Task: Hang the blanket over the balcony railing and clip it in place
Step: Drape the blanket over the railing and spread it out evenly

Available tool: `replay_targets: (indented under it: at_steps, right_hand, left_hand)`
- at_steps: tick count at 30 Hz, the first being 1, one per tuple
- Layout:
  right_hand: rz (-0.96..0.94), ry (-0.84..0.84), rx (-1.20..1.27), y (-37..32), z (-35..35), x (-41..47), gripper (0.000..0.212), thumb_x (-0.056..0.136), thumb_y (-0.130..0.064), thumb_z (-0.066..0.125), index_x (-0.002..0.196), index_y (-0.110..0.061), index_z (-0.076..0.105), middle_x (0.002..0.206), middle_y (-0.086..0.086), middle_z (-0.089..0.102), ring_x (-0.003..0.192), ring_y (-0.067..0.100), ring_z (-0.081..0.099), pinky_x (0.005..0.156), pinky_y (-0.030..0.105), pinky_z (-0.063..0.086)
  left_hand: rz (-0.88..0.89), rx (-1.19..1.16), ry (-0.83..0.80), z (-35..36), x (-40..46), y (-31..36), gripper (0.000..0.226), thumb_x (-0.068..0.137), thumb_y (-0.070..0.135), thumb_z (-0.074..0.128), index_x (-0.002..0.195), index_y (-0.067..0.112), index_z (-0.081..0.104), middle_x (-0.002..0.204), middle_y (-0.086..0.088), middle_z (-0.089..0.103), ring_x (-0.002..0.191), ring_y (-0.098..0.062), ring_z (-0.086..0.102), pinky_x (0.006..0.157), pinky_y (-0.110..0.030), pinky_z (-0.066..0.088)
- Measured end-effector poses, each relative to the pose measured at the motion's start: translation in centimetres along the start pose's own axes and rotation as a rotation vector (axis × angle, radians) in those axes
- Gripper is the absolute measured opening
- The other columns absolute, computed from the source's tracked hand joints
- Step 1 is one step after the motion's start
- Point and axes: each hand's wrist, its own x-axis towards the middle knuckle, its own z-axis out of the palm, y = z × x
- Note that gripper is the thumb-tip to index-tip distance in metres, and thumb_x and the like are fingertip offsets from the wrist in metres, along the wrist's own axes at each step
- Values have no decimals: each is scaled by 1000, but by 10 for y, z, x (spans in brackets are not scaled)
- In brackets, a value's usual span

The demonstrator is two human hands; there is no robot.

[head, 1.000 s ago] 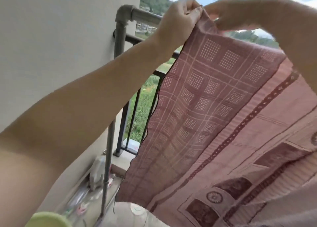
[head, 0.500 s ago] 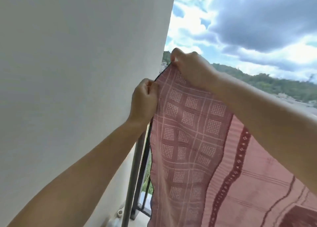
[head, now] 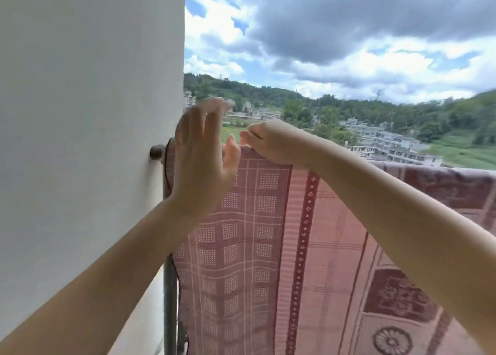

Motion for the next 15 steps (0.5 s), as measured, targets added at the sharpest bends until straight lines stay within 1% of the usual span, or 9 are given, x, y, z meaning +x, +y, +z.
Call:
replay_targets:
  at_steps: [2, 4, 6, 8, 10, 11, 13, 14, 15]
  right_hand:
    - [89, 107, -68, 32, -5, -36, 40, 98, -30, 27, 70, -12, 50, 66, 1, 51, 57, 15, 47, 59, 33, 40]
    - [214, 196, -107, 73, -8, -82, 37, 97, -31, 29, 73, -13, 50, 67, 2, 54, 59, 17, 51, 59, 34, 44]
    - [316, 272, -127, 115, -12, -137, 36, 97, -33, 31, 88, -11, 58, 82, 9, 64, 75, 26, 60, 68, 39, 50]
    - [394, 274, -172, 157, -16, -194, 36, 96, -35, 32, 113, -14, 56, 113, 9, 64, 103, 28, 58, 88, 41, 47]
    - [508, 213, -244, 200, -22, -250, 43, 96, -39, 31, 135, -23, 38, 141, 1, 45, 129, 24, 41, 106, 42, 33]
    - [580, 178, -250, 218, -24, -272, 48, 95, -40, 31, 141, -26, 28, 149, -1, 34, 135, 23, 31, 109, 44, 29]
    - [745, 124, -229, 260, -31, -325, 54, 95, -39, 34, 144, -29, 16, 156, -4, 15, 141, 22, 21, 110, 46, 29]
    - [822, 92, -206, 280, -33, -349, 56, 94, -38, 35, 145, -29, 13, 157, -5, 9, 140, 23, 22, 109, 46, 31]
    - [890, 46, -183, 299, -35, -373, 57, 94, -38, 35, 146, -28, 13, 157, -4, 6, 139, 25, 26, 107, 46, 33]
  left_hand:
    - [101, -88, -120, 19, 11, 37, 38, 87, 19, 44, 123, 7, 44, 119, -15, 54, 111, -24, 49, 99, -33, 40]
    - [163, -132, -226, 42, 12, 71, 40, 90, 28, 35, 122, 7, 44, 114, -12, 58, 105, -24, 55, 95, -31, 40]
    - [216, -93, -354, 66, 5, 99, 47, 90, 39, 27, 116, 8, 52, 104, -10, 65, 93, -25, 62, 86, -34, 46]
    - [249, 27, -441, 82, -1, 114, 53, 90, 47, 23, 100, 12, 62, 87, -7, 70, 76, -25, 66, 75, -37, 51]
    - [219, 161, -473, 93, -1, 123, 54, 90, 50, 22, 84, 13, 62, 74, -7, 68, 65, -25, 64, 70, -40, 49]
    - [189, 205, -477, 96, -3, 118, 54, 90, 50, 22, 79, 13, 60, 69, -7, 66, 63, -27, 63, 69, -41, 47]
    - [128, 225, -484, 103, -3, 120, 53, 90, 51, 19, 68, 15, 50, 59, -7, 54, 58, -27, 57, 67, -44, 47]
    - [85, 230, -497, 104, -4, 122, 51, 90, 52, 17, 64, 17, 45, 56, -5, 47, 56, -27, 53, 65, -44, 48]
    - [46, 259, -490, 109, -4, 122, 52, 90, 52, 16, 63, 16, 43, 55, -6, 46, 56, -27, 51, 65, -46, 49]
